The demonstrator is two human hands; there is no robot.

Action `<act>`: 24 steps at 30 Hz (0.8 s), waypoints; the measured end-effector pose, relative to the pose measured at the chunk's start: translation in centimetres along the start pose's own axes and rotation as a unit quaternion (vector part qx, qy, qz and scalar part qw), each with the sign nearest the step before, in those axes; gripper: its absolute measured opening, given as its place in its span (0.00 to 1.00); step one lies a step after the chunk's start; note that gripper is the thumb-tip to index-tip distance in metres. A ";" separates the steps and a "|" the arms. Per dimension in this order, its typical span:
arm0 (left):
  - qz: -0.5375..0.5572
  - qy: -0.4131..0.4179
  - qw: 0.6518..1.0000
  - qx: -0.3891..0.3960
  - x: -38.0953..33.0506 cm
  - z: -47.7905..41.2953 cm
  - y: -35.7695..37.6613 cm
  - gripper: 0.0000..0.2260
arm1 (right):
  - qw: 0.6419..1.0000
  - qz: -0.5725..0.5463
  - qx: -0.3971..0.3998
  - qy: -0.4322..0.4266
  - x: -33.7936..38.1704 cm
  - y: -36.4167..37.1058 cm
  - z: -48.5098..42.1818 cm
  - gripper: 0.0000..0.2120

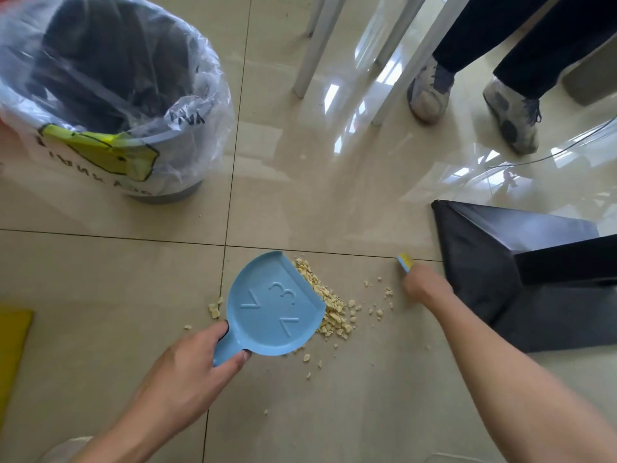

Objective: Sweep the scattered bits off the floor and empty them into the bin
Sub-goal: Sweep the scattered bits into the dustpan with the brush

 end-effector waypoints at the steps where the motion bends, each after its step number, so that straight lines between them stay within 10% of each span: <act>1: -0.011 -0.001 1.000 -0.003 0.2 -0.1 0.0 0.10 | 1.000 0.006 0.010 -0.014 1.4 1.0 0.8 0.19; 10: -0.055 0.015 0.998 -0.009 1.1 -1.0 0.8 0.16 | 0.987 0.012 0.102 -0.120 2.8 4.2 9.5 0.06; 18: -0.057 0.009 0.998 0.019 1.4 -0.2 0.8 0.12 | 0.994 -0.059 0.070 0.063 -12.1 3.0 6.6 0.11; 24: -0.044 0.024 0.998 0.043 1.2 0.4 0.6 0.12 | 0.991 -0.082 0.098 0.041 -7.4 7.0 5.4 0.16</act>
Point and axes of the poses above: each hand's wrist, its own z-axis away from the middle knuckle, its own y-axis out of the palm, x = y × z, the point moved 2 cm from there along -z, towards the middle knuckle, and after that the axes turned 15 degrees about x, right-handed, at the moved point
